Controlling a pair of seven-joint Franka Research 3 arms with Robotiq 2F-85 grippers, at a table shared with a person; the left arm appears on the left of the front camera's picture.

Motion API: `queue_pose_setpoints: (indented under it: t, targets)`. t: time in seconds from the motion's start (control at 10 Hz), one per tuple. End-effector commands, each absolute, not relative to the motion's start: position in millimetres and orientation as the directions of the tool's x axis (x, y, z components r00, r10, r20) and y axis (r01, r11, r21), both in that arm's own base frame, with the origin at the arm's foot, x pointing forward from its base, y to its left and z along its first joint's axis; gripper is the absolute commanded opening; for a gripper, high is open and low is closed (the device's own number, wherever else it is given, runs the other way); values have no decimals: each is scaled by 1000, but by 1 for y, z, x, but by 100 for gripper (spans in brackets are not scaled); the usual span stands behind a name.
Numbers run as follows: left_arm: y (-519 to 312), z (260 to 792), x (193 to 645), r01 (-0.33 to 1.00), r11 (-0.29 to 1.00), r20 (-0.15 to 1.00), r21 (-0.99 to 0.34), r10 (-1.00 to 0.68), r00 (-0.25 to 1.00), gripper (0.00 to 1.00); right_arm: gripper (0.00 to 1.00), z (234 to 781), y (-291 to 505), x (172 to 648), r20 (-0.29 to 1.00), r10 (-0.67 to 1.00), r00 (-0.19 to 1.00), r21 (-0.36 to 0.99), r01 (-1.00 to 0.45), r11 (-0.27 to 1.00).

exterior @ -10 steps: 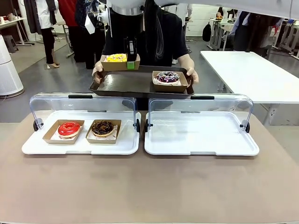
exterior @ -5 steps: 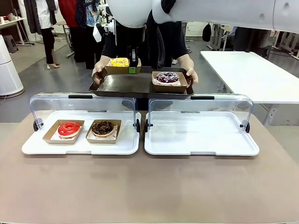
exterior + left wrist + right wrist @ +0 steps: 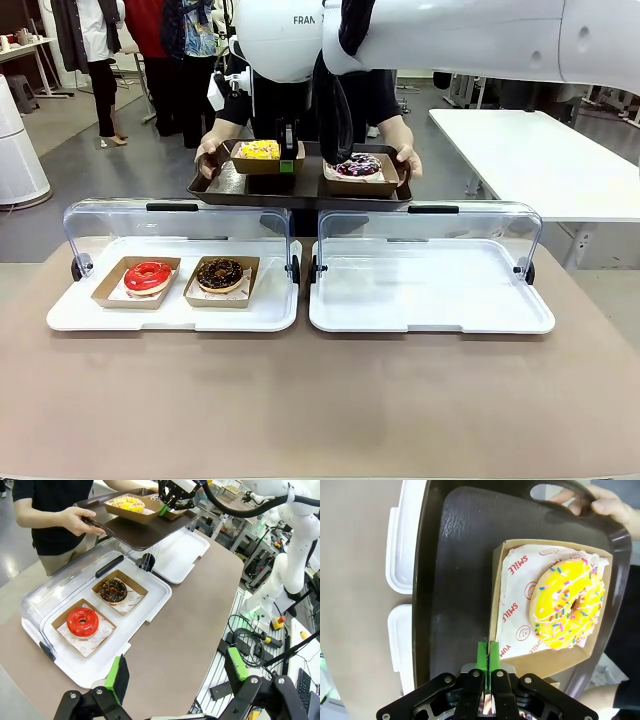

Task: Provide the desired donut to the person.
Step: Place the picked Paper togo box onto the Handle tray extended by the person.

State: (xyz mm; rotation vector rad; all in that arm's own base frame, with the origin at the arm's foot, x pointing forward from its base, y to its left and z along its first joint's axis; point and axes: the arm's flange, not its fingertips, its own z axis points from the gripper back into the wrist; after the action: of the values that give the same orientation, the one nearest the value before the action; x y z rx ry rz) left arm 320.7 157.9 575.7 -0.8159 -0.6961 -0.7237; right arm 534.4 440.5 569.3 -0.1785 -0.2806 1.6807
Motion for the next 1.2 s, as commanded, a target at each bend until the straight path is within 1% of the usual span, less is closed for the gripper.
queue_pose_setpoints:
  t: [0.0,0.3,0.4,0.5,0.7,0.9,1.0,1.1]
  targets:
    - [160,575,319,799,472,788,-373,-293,541,100,2,567,440,544,51,992,-118,-289,-952,-98]
    - [160,575,319,799,472,788,-373,-293,541,100,2,560,441,549,49,992,-120,-273,-957,-102]
    - [160,575,319,799,472,788,-373,-293,541,100,21,560,441,548,50,991,-125,-262,-959,-108]
    - [160,575,319,799,472,788,-373,-293,541,100,61,560,440,547,48,991,-128,-254,-961,-112]
    - [160,575,319,799,472,788,-373,-293,541,100,100,566,440,546,57,990,-130,-258,-960,-112]
    - [160,575,319,799,472,788,-373,-293,541,100,100,567,439,544,58,990,-132,-257,-960,-113]
    - [160,575,319,799,472,788,-373,-293,541,100,96,567,439,545,61,989,-134,-257,-960,-114]
    - [160,575,319,799,472,788,-373,-293,541,100,100,567,439,545,63,989,-134,-255,-960,-114]
